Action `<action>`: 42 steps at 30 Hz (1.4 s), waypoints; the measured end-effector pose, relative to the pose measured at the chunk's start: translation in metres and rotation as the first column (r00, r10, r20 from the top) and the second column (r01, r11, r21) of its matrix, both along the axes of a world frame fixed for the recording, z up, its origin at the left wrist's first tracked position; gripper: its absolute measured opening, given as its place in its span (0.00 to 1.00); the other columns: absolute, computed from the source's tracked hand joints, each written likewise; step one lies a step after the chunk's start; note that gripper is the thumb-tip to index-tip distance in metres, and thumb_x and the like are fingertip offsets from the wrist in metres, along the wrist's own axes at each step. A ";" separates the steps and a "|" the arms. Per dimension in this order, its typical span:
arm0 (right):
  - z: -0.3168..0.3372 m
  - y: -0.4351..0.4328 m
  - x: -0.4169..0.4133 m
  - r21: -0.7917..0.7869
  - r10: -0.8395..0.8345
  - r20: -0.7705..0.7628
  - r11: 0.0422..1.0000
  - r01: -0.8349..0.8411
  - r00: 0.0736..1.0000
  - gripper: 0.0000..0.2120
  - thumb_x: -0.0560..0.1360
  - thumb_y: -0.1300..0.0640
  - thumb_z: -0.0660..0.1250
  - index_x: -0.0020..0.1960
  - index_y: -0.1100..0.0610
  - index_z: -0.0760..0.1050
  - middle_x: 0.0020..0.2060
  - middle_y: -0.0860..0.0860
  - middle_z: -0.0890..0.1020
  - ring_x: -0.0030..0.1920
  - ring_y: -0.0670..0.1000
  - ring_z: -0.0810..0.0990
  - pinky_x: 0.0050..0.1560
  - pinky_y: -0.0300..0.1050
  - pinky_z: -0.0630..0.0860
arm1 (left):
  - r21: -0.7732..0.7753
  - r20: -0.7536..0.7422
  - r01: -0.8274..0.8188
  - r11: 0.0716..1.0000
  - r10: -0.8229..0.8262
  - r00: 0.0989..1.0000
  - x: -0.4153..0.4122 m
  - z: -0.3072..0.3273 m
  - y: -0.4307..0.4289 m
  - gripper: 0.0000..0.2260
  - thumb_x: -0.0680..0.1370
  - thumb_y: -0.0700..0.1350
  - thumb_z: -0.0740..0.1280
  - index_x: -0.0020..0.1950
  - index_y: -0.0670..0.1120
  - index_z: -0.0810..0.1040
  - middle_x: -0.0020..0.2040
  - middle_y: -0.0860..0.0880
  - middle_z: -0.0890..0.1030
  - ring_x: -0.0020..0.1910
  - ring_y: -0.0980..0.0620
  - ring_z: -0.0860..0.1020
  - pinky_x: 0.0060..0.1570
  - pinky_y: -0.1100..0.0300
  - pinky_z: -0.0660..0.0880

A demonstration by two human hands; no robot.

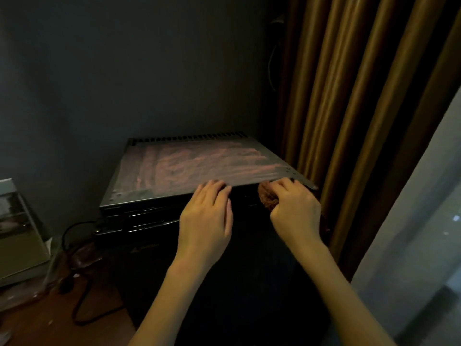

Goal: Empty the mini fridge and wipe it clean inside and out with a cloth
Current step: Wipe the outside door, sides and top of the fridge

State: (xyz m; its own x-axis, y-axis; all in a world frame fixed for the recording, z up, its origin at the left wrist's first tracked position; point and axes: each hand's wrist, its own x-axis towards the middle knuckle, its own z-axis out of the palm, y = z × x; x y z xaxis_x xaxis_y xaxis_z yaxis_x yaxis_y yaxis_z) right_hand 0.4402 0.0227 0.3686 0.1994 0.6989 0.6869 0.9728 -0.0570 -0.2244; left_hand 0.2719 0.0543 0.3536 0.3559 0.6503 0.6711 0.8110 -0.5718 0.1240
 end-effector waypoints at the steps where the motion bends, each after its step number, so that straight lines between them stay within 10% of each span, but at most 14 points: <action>1: -0.004 0.000 -0.009 0.013 0.062 -0.002 0.998 -0.062 0.998 0.19 0.64 0.71 0.65 0.51 0.59 0.83 0.46 0.52 0.84 0.46 0.57 0.81 0.48 0.49 0.79 | 0.005 -0.017 0.030 1.000 -0.030 0.999 -0.003 -0.004 -0.004 0.19 0.80 0.47 0.55 0.65 0.44 0.77 0.66 0.47 0.77 0.66 0.49 0.74 0.72 0.53 0.64; 8: 0.018 0.006 -0.032 -0.013 0.208 -0.148 0.977 -0.212 0.967 0.23 0.71 0.50 0.52 0.52 0.51 0.84 0.48 0.48 0.80 0.46 0.52 0.78 0.39 0.46 0.73 | 0.065 0.001 0.153 0.986 -0.153 0.988 -0.079 -0.018 -0.023 0.21 0.77 0.42 0.59 0.69 0.48 0.74 0.67 0.50 0.75 0.68 0.52 0.71 0.72 0.54 0.61; 14: 0.039 0.038 -0.052 0.013 0.222 -0.195 0.975 -0.224 0.955 0.19 0.70 0.67 0.65 0.58 0.51 0.76 0.55 0.49 0.77 0.55 0.51 0.77 0.48 0.42 0.72 | 0.283 0.193 0.037 0.958 -0.095 0.977 -0.160 -0.018 -0.005 0.13 0.77 0.39 0.60 0.52 0.42 0.83 0.53 0.46 0.81 0.54 0.46 0.78 0.58 0.55 0.71; 22: 0.046 0.038 -0.157 -0.286 0.674 -0.186 0.659 -0.695 0.715 0.24 0.63 0.53 0.56 0.53 0.48 0.83 0.50 0.42 0.84 0.51 0.41 0.82 0.55 0.39 0.77 | 0.410 0.461 0.143 0.901 -0.340 0.820 -0.154 -0.056 0.026 0.11 0.80 0.46 0.56 0.54 0.45 0.76 0.53 0.48 0.76 0.55 0.49 0.76 0.58 0.56 0.71; 33: 0.031 0.039 -0.188 -0.170 0.669 -0.296 0.666 -0.727 0.682 0.24 0.64 0.58 0.57 0.55 0.49 0.82 0.51 0.40 0.83 0.53 0.39 0.80 0.55 0.42 0.77 | 0.512 0.610 0.160 0.844 -0.488 0.624 -0.151 -0.058 0.041 0.11 0.80 0.48 0.55 0.45 0.47 0.74 0.45 0.51 0.75 0.51 0.58 0.75 0.54 0.61 0.72; 42: 0.030 0.035 -0.149 -0.224 0.576 -0.248 0.749 -0.624 0.779 0.23 0.66 0.54 0.56 0.55 0.46 0.81 0.51 0.42 0.84 0.51 0.42 0.81 0.53 0.45 0.78 | 0.372 0.517 0.220 0.902 -0.398 0.758 -0.157 -0.031 0.036 0.06 0.75 0.43 0.56 0.43 0.48 0.73 0.42 0.50 0.76 0.41 0.52 0.74 0.45 0.63 0.68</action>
State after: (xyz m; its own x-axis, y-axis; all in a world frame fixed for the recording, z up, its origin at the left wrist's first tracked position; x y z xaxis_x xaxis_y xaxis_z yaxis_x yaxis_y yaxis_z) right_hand 0.2916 0.0574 0.3983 -0.2419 0.8641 0.4413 0.7810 0.4433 -0.4399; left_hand 0.1153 0.0906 0.3230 0.0000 0.3318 0.9434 0.4125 -0.8594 0.3022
